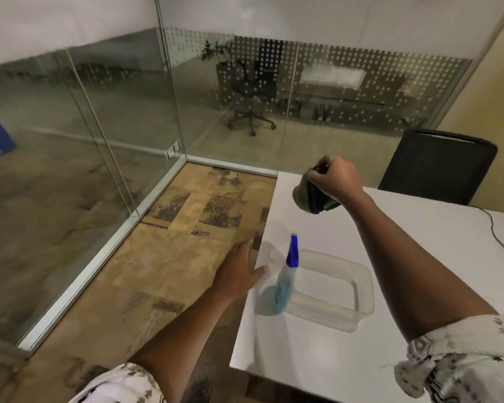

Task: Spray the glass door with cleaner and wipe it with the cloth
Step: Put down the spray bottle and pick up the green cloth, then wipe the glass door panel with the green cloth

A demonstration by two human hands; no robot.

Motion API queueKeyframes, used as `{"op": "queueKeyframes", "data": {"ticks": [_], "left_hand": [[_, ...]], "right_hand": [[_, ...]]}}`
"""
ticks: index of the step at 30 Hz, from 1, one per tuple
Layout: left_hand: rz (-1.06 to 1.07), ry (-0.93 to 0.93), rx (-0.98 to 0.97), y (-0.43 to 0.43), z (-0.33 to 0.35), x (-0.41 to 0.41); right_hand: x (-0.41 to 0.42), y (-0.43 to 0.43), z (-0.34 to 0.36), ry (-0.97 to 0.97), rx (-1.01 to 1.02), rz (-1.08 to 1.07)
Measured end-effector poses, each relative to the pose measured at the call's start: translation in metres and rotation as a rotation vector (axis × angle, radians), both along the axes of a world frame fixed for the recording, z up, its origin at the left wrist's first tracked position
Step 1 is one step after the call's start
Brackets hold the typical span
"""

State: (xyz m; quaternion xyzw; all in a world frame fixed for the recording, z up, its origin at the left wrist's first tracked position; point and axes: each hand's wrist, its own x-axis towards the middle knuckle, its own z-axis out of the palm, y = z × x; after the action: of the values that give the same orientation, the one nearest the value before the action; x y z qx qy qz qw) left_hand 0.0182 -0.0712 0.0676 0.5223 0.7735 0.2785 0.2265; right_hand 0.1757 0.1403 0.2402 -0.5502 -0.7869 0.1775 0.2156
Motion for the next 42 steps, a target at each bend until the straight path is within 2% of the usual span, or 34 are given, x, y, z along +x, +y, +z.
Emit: {"op": "queueKeyframes", "data": {"ticks": [8, 13, 20, 27, 33, 37, 40, 42], "left_hand": [[0.16, 0.106, 0.227, -0.087, 0.063, -0.068], [0.27, 0.079, 0.347, -0.189, 0.088, -0.129], [0.397, -0.1, 0.267, -0.37, 0.092, -0.215], [0.692, -0.127, 0.177, -0.54, 0.094, -0.266], [0.913, -0.03, 0.119, -0.646, 0.097, -0.293], [1.044, 0.04, 0.097, -0.694, 0.095, -0.313], [1.106, 0.109, 0.018, -0.724, 0.093, -0.332], [1.142, 0.142, -0.029, -0.743, 0.092, -0.348]], "right_hand": [[-0.123, -0.124, 0.032, 0.17, -0.084, 0.352], [-0.202, -0.236, 0.025, 0.217, -0.381, 0.581], [-0.31, -0.382, 0.005, 0.107, -0.462, 0.849], [-0.403, -0.524, -0.024, 0.013, -0.537, 1.116], [-0.459, -0.621, -0.054, -0.085, -0.617, 1.241], [-0.492, -0.678, -0.071, -0.094, -0.718, 1.236], [-0.515, -0.716, -0.08, -0.126, -0.769, 1.379], [-0.529, -0.738, -0.082, -0.137, -0.729, 1.476]]}}
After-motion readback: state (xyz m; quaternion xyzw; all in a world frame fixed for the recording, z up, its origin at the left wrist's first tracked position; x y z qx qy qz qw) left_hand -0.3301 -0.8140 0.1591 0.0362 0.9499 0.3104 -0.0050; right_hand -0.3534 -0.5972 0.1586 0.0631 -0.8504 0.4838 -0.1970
